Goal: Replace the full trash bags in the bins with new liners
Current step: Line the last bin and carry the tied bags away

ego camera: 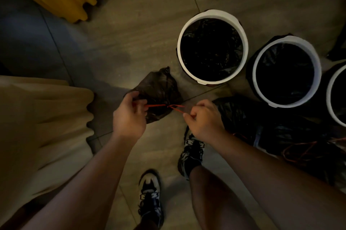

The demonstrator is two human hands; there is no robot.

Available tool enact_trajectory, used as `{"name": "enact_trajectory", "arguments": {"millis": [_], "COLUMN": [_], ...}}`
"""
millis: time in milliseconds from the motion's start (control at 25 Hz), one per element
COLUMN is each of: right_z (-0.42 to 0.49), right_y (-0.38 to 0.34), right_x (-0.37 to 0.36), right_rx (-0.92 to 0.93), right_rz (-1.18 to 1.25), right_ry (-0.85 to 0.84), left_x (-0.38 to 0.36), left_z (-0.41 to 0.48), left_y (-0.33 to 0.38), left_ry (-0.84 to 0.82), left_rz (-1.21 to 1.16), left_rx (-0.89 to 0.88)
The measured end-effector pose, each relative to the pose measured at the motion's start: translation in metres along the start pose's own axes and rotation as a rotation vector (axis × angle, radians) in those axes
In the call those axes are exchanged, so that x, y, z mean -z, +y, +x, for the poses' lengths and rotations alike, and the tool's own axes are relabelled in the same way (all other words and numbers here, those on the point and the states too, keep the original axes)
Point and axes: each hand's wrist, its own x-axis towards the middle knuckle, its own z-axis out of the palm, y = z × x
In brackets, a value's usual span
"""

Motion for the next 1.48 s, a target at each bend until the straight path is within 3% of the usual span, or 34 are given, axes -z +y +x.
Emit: {"name": "enact_trajectory", "arguments": {"millis": [120,280,520,640,720,880,1080,1280,1480], "right_z": [-0.009,-0.026,-0.045,-0.050,-0.051,-0.056,-0.082,-0.131,-0.168], "right_y": [-0.016,-0.037,-0.055,-0.066,-0.077,-0.106,-0.121,-0.109,-0.005], "right_x": [0.013,0.020,0.016,0.012,0.008,0.004,0.005,0.014,0.028], "right_rx": [-0.030,-0.051,0.101,0.010,-0.068,-0.184,-0.152,-0.073,-0.417], "right_rz": [0.101,0.288,0.381,0.591,0.740,1.101,0.866,0.709,0.673], "right_ry": [0.009,-0.009,0.004,-0.091,-0.068,-0.070,-0.166,-0.161,-0.016], "left_x": [0.021,0.035,0.043,0.042,0.036,0.030,0.036,0.027,0.001], "left_z": [-0.013,-0.025,-0.034,-0.034,-0.039,-0.056,-0.068,-0.080,-0.104], "left_y": [0.009,0.021,0.021,0.022,0.030,0.043,0.041,0.047,0.054], "left_ry": [-0.057,-0.059,0.055,-0.030,-0.138,-0.291,-0.387,-0.437,-0.584], "left_rz": [0.467,0.638,0.547,0.153,-0.142,-0.373,-0.386,-0.477,-0.284], "left_rx": [-0.047,-0.115,-0.168,-0.036,0.046,0.196,0.375,0.381,0.313]}}
